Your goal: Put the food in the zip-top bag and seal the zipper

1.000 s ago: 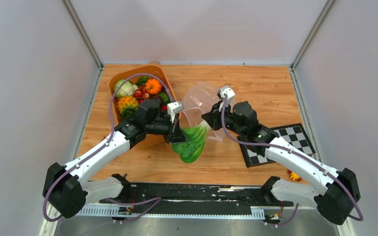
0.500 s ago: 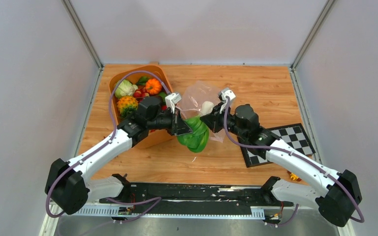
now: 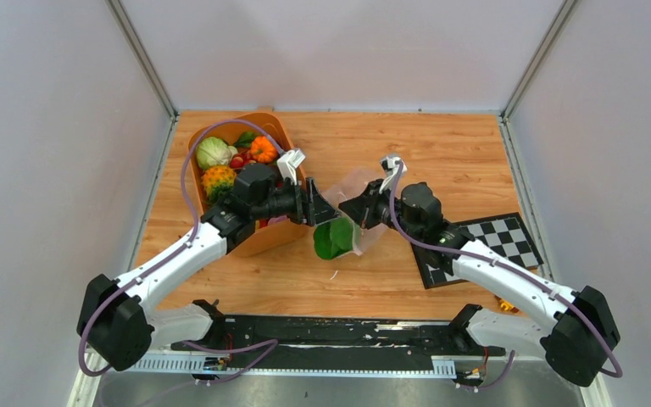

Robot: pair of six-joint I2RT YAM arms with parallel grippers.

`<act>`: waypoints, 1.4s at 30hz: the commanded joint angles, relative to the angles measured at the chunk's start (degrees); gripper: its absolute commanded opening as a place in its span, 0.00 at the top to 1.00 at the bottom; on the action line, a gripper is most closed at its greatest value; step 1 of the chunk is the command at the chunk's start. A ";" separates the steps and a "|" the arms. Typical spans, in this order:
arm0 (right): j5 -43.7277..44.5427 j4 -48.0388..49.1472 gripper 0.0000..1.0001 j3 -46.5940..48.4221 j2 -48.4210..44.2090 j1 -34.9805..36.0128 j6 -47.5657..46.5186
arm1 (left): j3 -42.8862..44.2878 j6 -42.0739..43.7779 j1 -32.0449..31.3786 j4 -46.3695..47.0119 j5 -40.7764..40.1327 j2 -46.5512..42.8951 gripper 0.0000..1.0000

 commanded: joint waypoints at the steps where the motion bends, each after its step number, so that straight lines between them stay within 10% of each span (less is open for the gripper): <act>1: 1.02 2.82 1.00 0.22 0.55 -1.08 7.47 | 2.47 1.82 -0.11 0.90 -0.20 -3.13 0.17; 13: -10.87 15.14 1.00 -4.17 0.41 -9.18 19.30 | 1.56 10.36 -0.11 -13.90 -13.54 -11.93 0.15; 42: -11.16 10.91 1.00 -4.67 -7.10 -9.23 16.07 | -5.04 -1.72 -5.82 13.01 -26.23 -3.30 0.48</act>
